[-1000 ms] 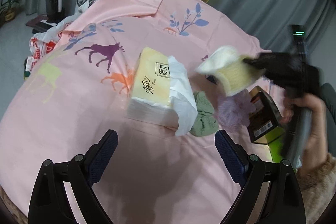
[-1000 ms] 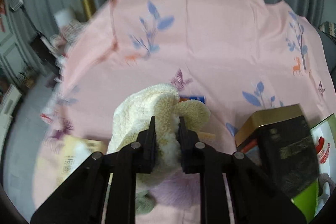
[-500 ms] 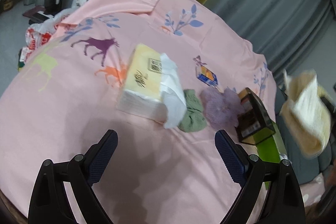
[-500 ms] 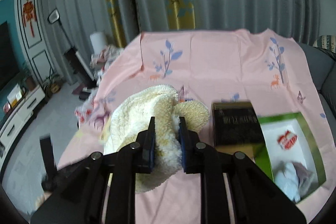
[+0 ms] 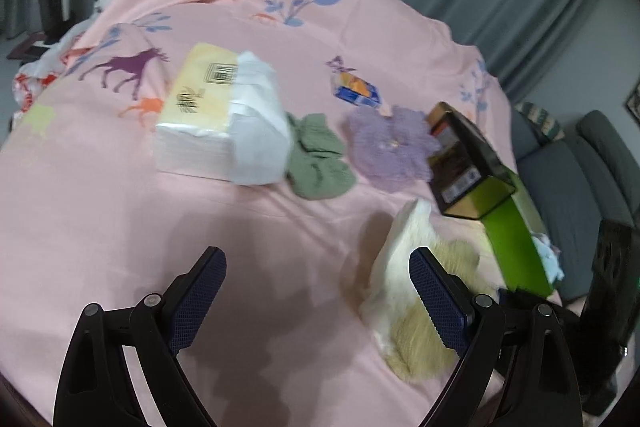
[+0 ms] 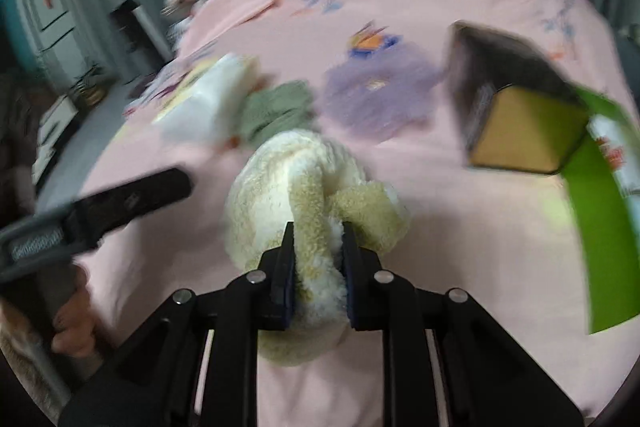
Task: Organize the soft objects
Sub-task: 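Grasp the cream-and-yellow fluffy towel with the right tool and lift it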
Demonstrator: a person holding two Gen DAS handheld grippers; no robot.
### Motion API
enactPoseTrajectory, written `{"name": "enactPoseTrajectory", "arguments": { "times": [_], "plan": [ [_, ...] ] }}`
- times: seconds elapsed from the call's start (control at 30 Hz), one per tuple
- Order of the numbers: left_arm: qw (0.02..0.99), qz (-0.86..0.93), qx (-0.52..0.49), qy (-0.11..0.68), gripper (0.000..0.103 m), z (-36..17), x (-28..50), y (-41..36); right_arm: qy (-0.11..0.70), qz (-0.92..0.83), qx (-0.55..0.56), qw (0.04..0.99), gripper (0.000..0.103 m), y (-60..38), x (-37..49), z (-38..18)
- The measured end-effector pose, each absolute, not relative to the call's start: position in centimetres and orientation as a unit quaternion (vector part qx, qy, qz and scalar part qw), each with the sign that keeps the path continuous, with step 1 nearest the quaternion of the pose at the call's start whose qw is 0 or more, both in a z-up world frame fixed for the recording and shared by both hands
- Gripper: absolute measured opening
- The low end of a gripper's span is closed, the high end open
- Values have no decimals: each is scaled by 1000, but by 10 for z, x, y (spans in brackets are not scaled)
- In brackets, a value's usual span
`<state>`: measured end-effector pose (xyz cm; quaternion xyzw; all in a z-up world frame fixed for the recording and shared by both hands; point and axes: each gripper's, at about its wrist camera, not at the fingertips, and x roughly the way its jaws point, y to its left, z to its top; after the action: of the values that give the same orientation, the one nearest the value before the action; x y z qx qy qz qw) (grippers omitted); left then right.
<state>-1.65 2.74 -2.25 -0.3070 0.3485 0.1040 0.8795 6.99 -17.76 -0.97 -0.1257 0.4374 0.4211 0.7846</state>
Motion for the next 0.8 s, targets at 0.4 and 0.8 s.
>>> {"name": "enactPoseTrajectory", "arguments": {
  "times": [0.4,0.8],
  "plan": [
    [879,44,-300,369,93,-26,-9,5,521,452,-19,724,47,-212,75,-21],
    [873,-38,-254,415,84,-36,8,-53,505,441,26,741,81,-254,107,15]
  ]
}}
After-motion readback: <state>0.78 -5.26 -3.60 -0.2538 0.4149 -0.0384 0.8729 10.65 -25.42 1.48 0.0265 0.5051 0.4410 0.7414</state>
